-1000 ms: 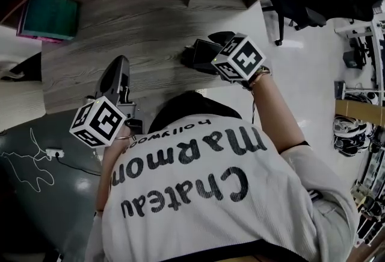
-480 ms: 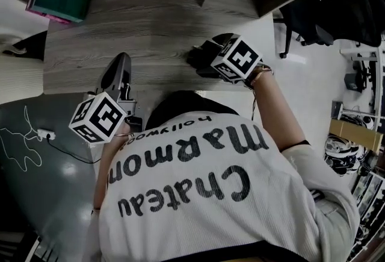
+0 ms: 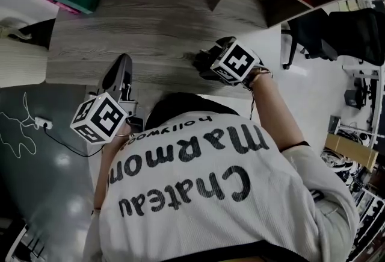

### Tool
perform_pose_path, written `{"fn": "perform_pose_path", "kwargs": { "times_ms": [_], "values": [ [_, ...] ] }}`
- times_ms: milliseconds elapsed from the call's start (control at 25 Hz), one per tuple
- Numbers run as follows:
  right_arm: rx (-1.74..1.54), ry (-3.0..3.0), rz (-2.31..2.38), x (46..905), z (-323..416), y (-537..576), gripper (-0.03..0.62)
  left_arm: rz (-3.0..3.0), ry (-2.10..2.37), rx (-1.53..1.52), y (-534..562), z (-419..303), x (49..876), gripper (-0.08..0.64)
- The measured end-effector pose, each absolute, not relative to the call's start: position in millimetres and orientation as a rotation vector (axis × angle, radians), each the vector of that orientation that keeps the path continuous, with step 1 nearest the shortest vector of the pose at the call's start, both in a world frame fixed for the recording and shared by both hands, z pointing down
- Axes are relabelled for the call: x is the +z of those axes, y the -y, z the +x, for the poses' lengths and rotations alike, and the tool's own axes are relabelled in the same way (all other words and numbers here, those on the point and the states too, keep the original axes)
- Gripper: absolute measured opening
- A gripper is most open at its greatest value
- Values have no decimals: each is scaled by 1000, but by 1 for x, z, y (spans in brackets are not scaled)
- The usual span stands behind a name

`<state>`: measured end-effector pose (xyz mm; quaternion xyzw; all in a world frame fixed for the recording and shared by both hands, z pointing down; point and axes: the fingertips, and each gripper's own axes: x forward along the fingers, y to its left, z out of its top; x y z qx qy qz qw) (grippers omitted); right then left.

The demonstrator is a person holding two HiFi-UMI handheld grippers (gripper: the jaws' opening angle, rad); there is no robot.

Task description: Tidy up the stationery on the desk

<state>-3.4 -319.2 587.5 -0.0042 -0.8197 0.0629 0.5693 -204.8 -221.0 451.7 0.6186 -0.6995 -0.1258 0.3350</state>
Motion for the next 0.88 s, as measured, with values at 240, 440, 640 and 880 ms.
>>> {"fn": "perform_pose_path", "kwargs": {
  "times_ms": [240, 440, 640, 880],
  "values": [
    [163, 1902, -4, 597, -6, 322, 469, 1599, 1841, -350, 220, -210, 451, 17],
    [154, 1875, 6, 610, -4, 321, 469, 1597, 1856, -359, 215, -213, 447, 17],
    [145, 1864, -6, 612, -3, 321, 469, 1580, 1872, -367, 207, -217, 447, 17],
    [143, 1853, -13, 616, -4, 319, 469, 1571, 1865, -370, 203, -217, 450, 17]
  ]
}}
